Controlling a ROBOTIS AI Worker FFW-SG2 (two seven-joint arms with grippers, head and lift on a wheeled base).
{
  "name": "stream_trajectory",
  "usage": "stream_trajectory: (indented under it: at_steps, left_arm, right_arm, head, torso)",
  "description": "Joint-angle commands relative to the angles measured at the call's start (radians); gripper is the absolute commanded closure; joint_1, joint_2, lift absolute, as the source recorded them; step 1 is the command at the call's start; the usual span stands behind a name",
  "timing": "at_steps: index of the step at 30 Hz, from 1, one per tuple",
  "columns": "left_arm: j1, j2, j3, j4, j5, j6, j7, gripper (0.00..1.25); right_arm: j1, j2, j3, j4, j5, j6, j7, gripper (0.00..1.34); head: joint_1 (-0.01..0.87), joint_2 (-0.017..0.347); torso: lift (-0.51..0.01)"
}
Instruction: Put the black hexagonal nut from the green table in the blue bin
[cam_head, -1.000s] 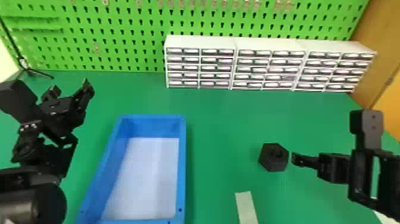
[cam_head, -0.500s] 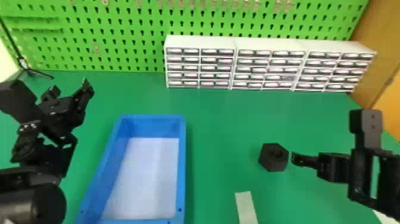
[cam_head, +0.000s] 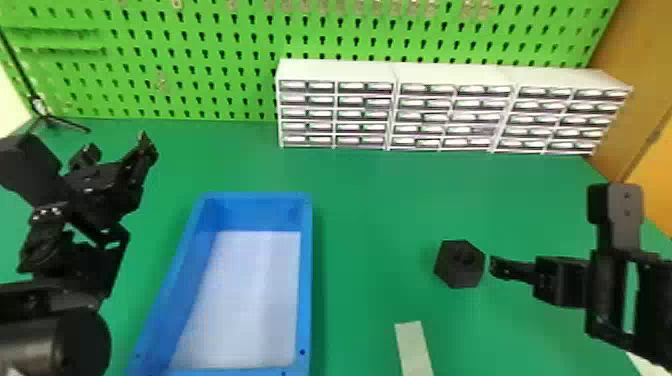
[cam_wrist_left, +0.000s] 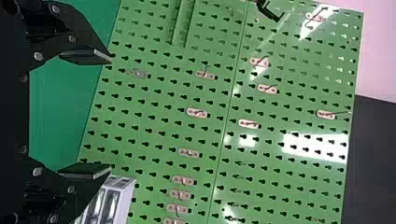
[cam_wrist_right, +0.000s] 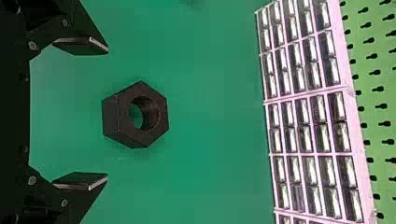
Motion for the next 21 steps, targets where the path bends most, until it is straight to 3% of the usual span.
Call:
stream_trajectory:
  at_steps: [1,12,21]
  left_arm:
    - [0.0,0.0,0.0,0.0,0.0,0.0,0.0,0.43]
    - [0.002,0.0,0.0,0.0,0.0,0.0,0.0,0.43]
    - [0.0,0.0,-0.001,0.0,0.002,0.0,0.0,0.43]
  right_arm:
    - [-0.002,0.002,-0.001,0.0,-0.001,0.0,0.0,0.32]
    - [-0.001,-0.011,-0.007,0.0,-0.009,0.012,0.0,0.32]
    - [-0.007,-0.003,-0.013,0.003,0.005,-0.003,0.0,0.32]
  head:
    - [0.692,0.008]
    - [0.692,0.008]
    - [0.692,0.008]
  torso:
    - [-0.097]
    - [-0.097]
    - [-0.097]
